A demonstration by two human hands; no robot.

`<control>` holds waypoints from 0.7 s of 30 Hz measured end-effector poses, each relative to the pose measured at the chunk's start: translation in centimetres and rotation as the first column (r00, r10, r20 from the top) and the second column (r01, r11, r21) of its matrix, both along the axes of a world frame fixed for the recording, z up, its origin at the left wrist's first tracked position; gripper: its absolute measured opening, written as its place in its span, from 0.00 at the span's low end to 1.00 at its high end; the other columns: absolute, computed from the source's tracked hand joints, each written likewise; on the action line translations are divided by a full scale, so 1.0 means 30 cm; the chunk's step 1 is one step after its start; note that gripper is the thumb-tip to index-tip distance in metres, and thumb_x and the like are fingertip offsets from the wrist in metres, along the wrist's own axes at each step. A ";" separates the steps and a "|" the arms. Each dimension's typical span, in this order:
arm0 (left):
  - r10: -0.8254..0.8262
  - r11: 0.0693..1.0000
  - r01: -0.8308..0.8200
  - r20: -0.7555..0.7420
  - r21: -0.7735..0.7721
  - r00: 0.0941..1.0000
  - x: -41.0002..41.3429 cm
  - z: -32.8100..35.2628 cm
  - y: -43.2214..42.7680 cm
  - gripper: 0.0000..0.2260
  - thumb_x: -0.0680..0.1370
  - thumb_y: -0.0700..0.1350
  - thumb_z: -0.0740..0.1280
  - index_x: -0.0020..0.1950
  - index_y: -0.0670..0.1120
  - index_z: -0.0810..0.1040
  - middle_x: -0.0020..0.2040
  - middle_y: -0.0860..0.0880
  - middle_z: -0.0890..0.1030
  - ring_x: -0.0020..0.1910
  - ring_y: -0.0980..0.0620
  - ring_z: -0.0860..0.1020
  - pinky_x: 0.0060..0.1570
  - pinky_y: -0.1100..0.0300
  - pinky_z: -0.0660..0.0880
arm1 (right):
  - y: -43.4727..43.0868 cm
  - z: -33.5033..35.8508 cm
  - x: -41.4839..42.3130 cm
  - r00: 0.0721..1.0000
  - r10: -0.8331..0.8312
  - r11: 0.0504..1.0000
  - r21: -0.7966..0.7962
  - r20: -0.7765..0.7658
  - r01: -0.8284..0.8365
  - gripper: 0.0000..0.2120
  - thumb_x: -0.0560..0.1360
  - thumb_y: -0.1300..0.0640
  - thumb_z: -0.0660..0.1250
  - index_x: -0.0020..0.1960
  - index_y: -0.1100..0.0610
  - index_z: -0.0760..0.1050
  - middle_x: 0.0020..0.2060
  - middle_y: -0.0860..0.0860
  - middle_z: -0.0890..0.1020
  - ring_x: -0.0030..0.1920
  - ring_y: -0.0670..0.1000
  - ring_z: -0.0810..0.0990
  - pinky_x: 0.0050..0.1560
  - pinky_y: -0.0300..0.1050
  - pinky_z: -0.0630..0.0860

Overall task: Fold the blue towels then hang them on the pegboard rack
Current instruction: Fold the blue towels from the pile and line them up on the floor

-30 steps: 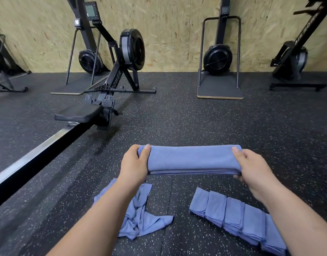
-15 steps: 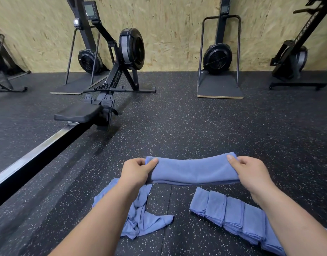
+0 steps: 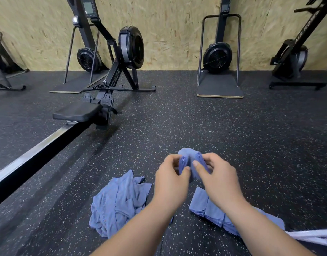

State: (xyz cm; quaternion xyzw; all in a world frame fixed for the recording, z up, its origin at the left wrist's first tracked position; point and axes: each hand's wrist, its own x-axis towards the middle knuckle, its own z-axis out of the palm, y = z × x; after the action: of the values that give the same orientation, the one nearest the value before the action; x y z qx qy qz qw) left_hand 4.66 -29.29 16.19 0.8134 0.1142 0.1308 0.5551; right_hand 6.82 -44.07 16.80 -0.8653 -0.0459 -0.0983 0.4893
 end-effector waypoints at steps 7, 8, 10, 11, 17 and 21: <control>0.046 0.952 -0.044 -0.002 -0.304 0.999 -0.011 -0.008 -0.040 0.16 0.78 0.64 0.69 0.54 0.53 0.77 0.44 0.52 0.86 0.44 0.56 0.83 0.50 0.52 0.79 | 0.046 -0.003 -0.054 0.998 0.064 0.997 0.040 0.021 -0.065 0.13 0.86 0.52 0.60 0.52 0.45 0.84 0.46 0.37 0.86 0.50 0.40 0.83 0.51 0.39 0.76; 0.067 0.950 -0.064 -0.002 -0.305 0.998 -0.009 -0.008 -0.034 0.18 0.76 0.65 0.72 0.53 0.52 0.76 0.43 0.52 0.85 0.42 0.57 0.83 0.47 0.54 0.78 | 0.052 -0.003 -0.061 0.995 0.093 0.992 0.085 0.018 -0.094 0.15 0.87 0.54 0.60 0.51 0.43 0.84 0.48 0.36 0.86 0.52 0.39 0.83 0.53 0.38 0.77; 0.132 0.942 -0.130 -0.014 -0.308 0.991 0.001 -0.015 -0.015 0.19 0.72 0.60 0.79 0.52 0.51 0.76 0.42 0.52 0.85 0.39 0.57 0.82 0.42 0.57 0.79 | 0.055 -0.008 -0.059 0.989 0.147 0.972 0.181 0.011 -0.146 0.16 0.87 0.53 0.59 0.53 0.41 0.85 0.52 0.35 0.86 0.55 0.40 0.84 0.58 0.42 0.78; 0.159 0.930 -0.160 -0.030 -0.330 0.987 0.007 -0.020 -0.006 0.18 0.72 0.56 0.80 0.52 0.50 0.77 0.43 0.51 0.85 0.38 0.57 0.81 0.40 0.60 0.78 | 0.052 -0.009 -0.049 0.988 0.157 0.962 0.225 0.001 -0.153 0.16 0.87 0.51 0.58 0.55 0.43 0.85 0.52 0.37 0.87 0.55 0.42 0.85 0.59 0.47 0.80; 0.010 0.863 -0.080 -0.143 -0.498 0.990 0.035 -0.037 0.035 0.16 0.71 0.54 0.77 0.54 0.48 0.80 0.40 0.51 0.82 0.39 0.52 0.79 0.47 0.49 0.81 | -0.045 -0.054 0.062 0.996 -0.047 0.979 0.192 -0.081 0.062 0.08 0.82 0.44 0.68 0.60 0.39 0.81 0.55 0.39 0.84 0.57 0.43 0.82 0.63 0.57 0.79; -0.139 0.835 0.035 -0.149 -0.550 0.979 0.034 -0.031 0.038 0.15 0.70 0.55 0.76 0.52 0.48 0.82 0.44 0.46 0.79 0.45 0.48 0.78 0.51 0.42 0.80 | -0.106 -0.043 0.101 0.940 0.076 0.929 0.367 -0.334 0.055 0.22 0.79 0.36 0.70 0.70 0.40 0.76 0.63 0.44 0.82 0.63 0.46 0.81 0.61 0.51 0.78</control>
State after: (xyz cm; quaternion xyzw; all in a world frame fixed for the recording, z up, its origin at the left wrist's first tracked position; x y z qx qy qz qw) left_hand 5.70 -28.15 15.25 0.6352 0.1598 -0.0076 0.7556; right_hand 9.86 -47.25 15.51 -0.7608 0.0547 0.0492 0.6448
